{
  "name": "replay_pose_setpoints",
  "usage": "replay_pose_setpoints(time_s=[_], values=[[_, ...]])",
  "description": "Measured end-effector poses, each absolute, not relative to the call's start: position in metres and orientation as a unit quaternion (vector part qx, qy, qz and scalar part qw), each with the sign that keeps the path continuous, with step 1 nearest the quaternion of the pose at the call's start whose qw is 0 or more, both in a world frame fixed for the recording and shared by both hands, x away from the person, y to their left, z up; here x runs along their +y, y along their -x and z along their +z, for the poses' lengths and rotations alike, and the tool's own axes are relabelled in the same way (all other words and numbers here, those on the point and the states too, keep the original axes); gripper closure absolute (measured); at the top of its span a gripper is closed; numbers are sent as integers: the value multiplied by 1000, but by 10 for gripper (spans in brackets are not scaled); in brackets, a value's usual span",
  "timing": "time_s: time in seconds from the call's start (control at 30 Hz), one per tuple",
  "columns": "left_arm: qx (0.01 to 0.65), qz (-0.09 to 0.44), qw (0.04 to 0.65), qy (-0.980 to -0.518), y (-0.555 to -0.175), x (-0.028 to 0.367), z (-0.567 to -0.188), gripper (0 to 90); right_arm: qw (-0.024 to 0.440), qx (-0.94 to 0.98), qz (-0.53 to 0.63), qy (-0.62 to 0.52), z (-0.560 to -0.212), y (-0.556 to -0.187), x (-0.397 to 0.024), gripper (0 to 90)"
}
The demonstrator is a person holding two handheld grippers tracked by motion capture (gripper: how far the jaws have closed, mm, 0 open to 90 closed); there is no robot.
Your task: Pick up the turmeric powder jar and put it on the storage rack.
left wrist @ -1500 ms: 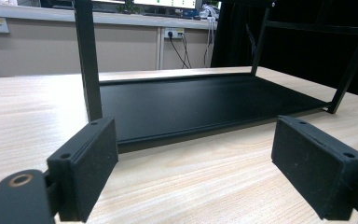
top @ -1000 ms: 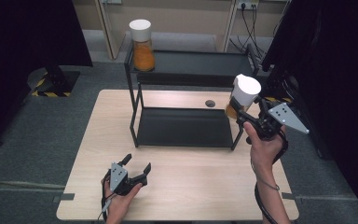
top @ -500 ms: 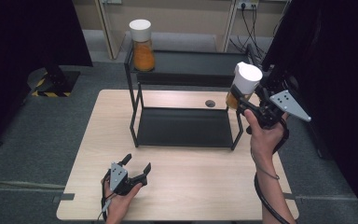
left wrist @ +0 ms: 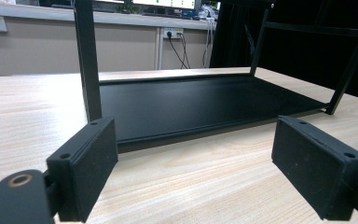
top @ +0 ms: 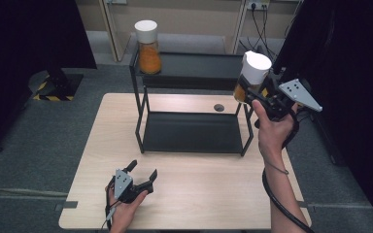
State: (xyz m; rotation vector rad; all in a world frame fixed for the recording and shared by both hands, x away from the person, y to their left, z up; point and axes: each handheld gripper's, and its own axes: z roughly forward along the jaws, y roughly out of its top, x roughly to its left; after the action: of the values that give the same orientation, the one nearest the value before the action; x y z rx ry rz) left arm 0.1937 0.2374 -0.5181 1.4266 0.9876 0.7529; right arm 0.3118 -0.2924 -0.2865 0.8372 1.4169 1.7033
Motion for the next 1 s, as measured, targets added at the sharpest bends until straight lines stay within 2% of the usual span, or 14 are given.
replay_pose_setpoints(time_s=[1.0], values=[[422, 323, 585, -613, -194, 238, -518, 141, 387, 547, 652, -355, -251, -350, -282, 309]])
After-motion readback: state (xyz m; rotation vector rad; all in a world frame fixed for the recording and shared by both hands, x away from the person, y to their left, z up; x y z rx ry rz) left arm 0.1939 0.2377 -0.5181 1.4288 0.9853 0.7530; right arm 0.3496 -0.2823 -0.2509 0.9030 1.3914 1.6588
